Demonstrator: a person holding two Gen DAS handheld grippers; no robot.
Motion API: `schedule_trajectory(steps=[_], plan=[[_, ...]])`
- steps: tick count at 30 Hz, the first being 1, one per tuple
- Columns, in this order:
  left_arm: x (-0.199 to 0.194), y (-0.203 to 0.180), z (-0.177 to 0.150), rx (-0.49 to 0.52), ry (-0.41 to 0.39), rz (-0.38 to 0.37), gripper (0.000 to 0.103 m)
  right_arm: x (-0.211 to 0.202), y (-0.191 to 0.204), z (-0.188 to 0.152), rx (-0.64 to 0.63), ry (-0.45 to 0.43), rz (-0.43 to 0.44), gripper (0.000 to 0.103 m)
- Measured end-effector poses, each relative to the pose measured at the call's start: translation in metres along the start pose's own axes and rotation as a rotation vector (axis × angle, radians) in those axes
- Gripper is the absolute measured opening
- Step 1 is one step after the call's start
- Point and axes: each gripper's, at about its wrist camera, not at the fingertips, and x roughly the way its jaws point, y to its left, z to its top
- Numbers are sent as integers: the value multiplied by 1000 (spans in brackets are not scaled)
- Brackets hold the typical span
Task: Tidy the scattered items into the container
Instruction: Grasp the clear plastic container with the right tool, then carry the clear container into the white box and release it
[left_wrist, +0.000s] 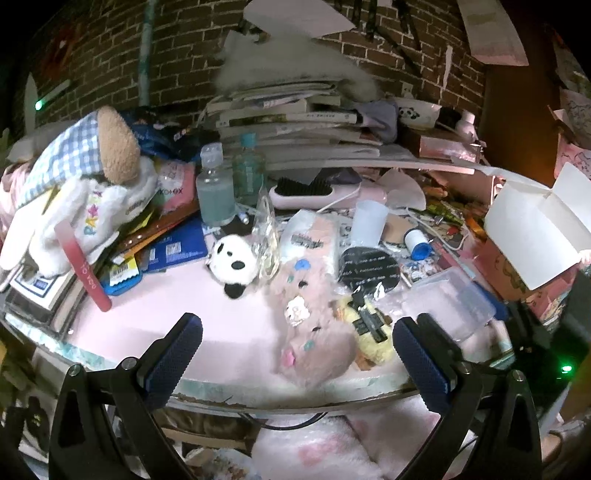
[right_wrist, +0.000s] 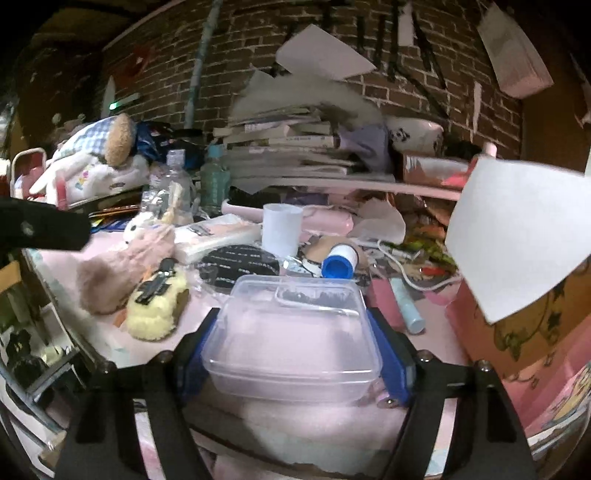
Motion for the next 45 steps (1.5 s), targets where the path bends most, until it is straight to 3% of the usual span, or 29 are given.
schedule_trajectory(steps=[7,12,14,18,23,27,31,37,41,45], plan=[[9,10,-8,-24,32,4,103,-27,3,19,-17,-43,106,74],[10,16,-6,-41,30,-9,103,-51,-8,53,9,-55,239,74],[11,14,-4,-35,23,-13,103,-59,-17,69,54,-37,361,74],[11,12,1,-34,7,-29,103,-63,-28,89,140,32,510,74],[9,8,7,-27,-7,-30,103,-65,-32,97,211,74,629,74],[9,6,10,-22,-8,-34,103,-67,-33,101,235,88,661,74],[10,2,10,-8,-1,-27,103,-72,-53,119,205,83,595,74],[13,-3,12,6,3,-38,103,-87,-109,154,51,130,321,74],[17,-8,17,10,4,-43,103,-82,-148,164,2,252,162,74],[22,-18,22,21,4,-56,103,-58,-177,158,-12,425,86,74]])
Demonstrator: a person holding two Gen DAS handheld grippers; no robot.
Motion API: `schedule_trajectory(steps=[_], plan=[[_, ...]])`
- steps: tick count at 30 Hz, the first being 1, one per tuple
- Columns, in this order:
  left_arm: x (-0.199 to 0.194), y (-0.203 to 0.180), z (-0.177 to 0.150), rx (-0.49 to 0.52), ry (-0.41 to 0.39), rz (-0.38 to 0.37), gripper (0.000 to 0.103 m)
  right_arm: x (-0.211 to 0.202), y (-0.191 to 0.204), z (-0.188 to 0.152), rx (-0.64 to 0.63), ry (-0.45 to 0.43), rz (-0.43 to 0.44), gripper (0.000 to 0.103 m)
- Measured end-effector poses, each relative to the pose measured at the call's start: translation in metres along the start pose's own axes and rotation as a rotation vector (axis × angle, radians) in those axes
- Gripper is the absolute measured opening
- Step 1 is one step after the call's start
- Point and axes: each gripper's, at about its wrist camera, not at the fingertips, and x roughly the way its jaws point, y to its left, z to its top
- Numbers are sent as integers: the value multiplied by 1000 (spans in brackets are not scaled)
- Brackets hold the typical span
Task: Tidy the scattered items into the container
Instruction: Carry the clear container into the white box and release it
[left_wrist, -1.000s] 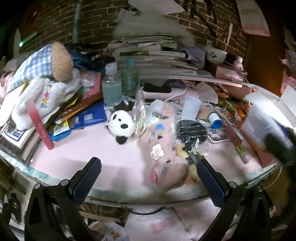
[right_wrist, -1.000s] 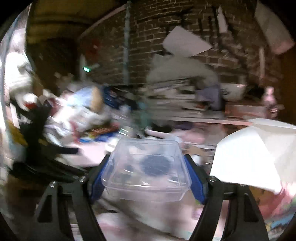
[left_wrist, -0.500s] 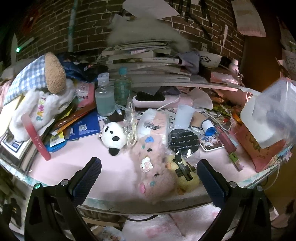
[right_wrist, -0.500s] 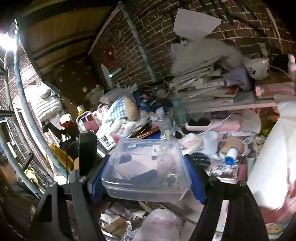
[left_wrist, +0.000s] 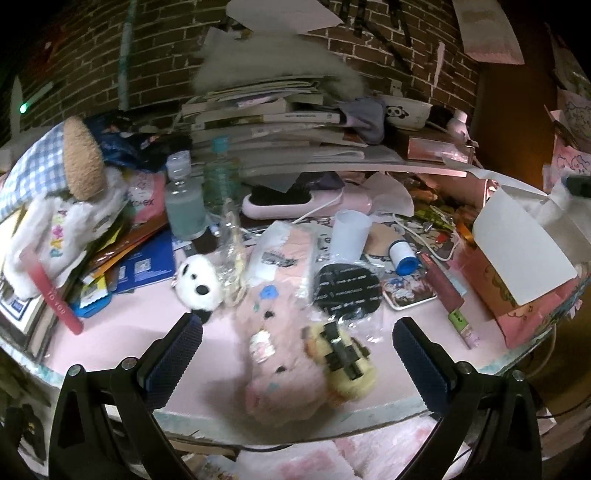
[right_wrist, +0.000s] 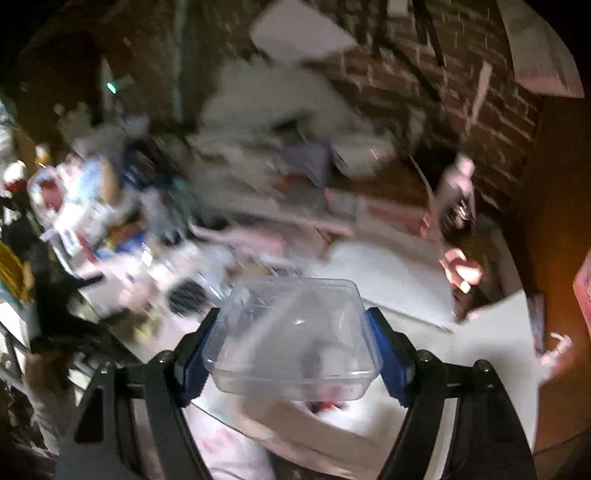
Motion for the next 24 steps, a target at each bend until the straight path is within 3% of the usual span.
schedule_trajectory(steps=[8,20,24], plan=[[13,-12,7,21,11,-15,103,61,-33,-13,13,274,-45,74],[15,-17,7,38,17,-18,103,117,-22,-19,-102,553,-47,74],[18,-18,6,46,26,-26,103,119,-24,-17,-96,581,-37,74]])
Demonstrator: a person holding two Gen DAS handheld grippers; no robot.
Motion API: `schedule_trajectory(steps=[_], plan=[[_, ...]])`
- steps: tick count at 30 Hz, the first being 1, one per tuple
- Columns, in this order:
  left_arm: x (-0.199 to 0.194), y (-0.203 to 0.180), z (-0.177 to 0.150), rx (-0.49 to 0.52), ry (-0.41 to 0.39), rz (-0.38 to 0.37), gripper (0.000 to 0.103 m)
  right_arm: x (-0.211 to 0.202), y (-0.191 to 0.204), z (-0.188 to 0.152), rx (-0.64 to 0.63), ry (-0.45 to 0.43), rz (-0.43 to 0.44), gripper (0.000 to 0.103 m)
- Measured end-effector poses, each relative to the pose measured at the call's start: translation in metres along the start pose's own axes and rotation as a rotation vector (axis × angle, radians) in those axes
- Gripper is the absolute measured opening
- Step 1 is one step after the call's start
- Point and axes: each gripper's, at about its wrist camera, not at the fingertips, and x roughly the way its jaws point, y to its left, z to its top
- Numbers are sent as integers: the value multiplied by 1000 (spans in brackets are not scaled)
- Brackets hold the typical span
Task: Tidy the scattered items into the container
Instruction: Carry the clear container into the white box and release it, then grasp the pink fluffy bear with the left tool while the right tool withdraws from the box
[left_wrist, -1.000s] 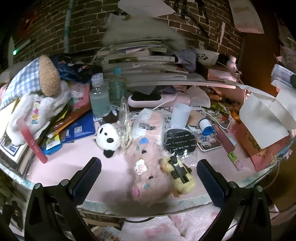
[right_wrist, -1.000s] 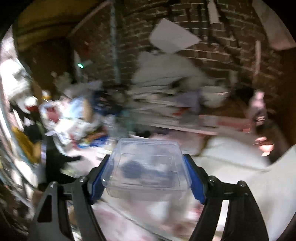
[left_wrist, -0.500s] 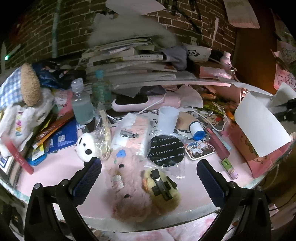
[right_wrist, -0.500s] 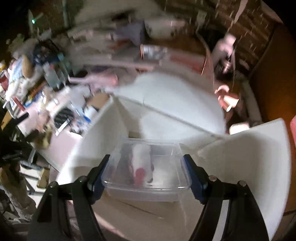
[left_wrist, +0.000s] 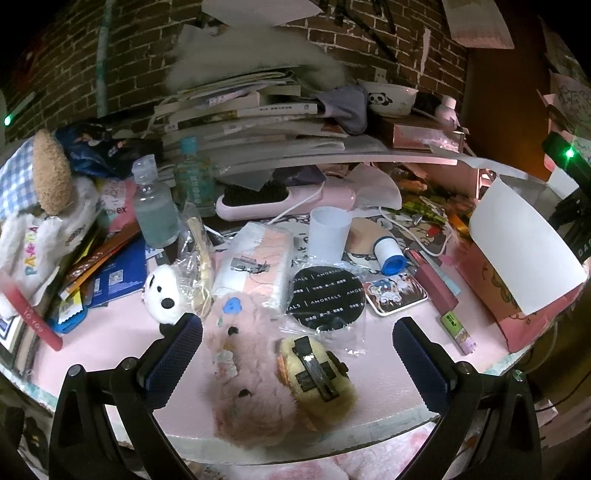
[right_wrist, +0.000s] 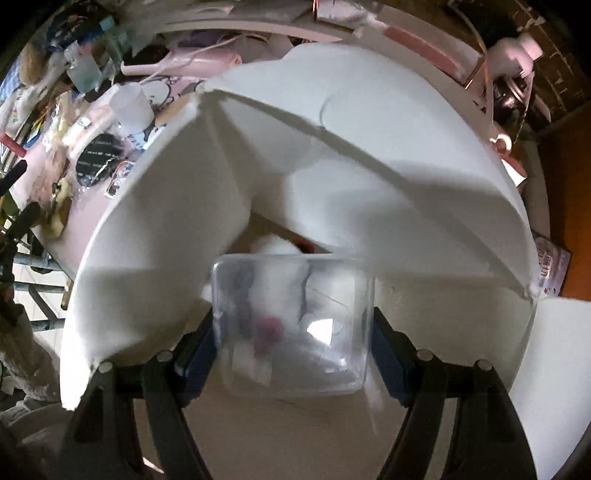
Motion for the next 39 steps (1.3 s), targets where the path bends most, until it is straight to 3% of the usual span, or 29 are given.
schedule_trajectory(steps=[2,10,15,19,21,23,26,28,33,35,39], plan=[[4,0,-1,3,11,5,103,-4,-1,0,0,-16,-9,79],[7,18,-6,-39,11,20,103,-25,3,-3,-8,-65,15,82],[8,33,-18,-35,-8,58,103,-57,8,-10,-17,-163,16,83],[6,42,-28,-46,-46,48,97,-91,21,-15,-28,-362,17,83],[8,45,-31,-56,-49,44,95,-107,34,-18,-35,-488,50,92],[11,47,-34,-62,-47,39,85,-112,62,-18,-75,-597,100,94],[15,48,-36,-74,-40,17,77,-112,103,-19,-166,-691,131,94],[15,48,-36,-76,-32,15,73,-106,127,-17,-220,-701,158,94],[15,48,-37,-76,-32,10,70,-75,175,-7,-271,-636,322,94],[15,49,-39,-88,-31,-14,57,-63,192,-9,-287,-628,366,94],[18,52,-40,-100,-22,-28,49,-42,215,-19,-293,-666,358,94]])
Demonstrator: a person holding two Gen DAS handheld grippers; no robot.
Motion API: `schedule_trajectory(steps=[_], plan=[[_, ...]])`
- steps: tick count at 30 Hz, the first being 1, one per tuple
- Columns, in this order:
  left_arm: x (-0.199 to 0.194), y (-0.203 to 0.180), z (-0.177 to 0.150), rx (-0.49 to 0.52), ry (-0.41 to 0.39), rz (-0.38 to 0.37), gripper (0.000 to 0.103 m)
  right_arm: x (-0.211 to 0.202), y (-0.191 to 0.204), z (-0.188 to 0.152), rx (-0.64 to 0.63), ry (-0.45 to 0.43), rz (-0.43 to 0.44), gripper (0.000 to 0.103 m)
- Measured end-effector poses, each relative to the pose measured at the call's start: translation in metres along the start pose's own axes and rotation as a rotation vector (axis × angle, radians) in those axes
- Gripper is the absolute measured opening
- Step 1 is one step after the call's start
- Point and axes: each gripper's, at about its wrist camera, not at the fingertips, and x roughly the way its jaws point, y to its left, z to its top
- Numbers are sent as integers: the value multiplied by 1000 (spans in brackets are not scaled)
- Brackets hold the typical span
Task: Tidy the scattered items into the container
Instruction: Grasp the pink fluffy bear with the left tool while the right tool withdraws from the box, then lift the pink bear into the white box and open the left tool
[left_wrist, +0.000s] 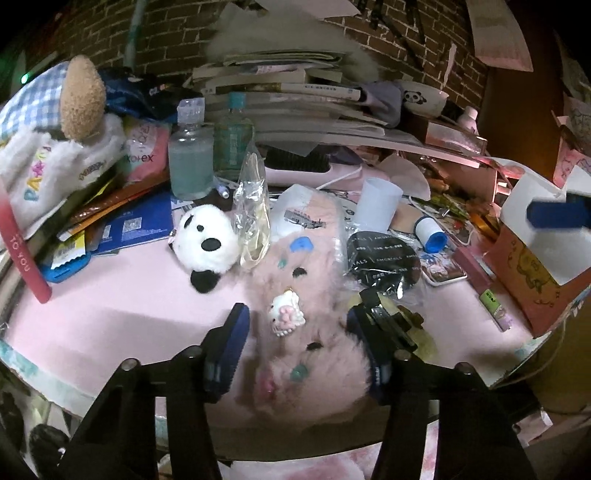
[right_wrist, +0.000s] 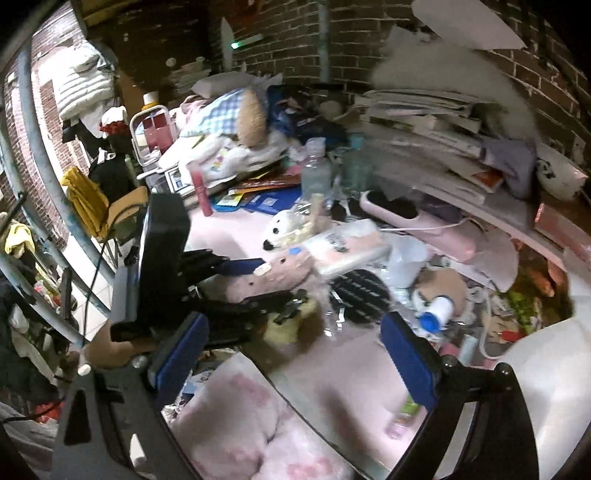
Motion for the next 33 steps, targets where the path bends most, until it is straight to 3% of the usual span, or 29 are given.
schedule_trajectory(steps=[3,6,12,24,33], plan=[[0,1,0,-5,1,0,45,16,4,-15,33,-26,-33,97],[0,4,0,-20,6,-10,33,29,1,-30,80,-52,-83,100],[0,5,2,-32,18,-16,30,48,-15,-47,181,-87,-182,100],[-14,6,19,-45,24,-25,26,62,-26,-60,221,-78,-205,100],[-41,-21,61,2,11,-174,26,64,-28,-65,241,-100,-187,100]])
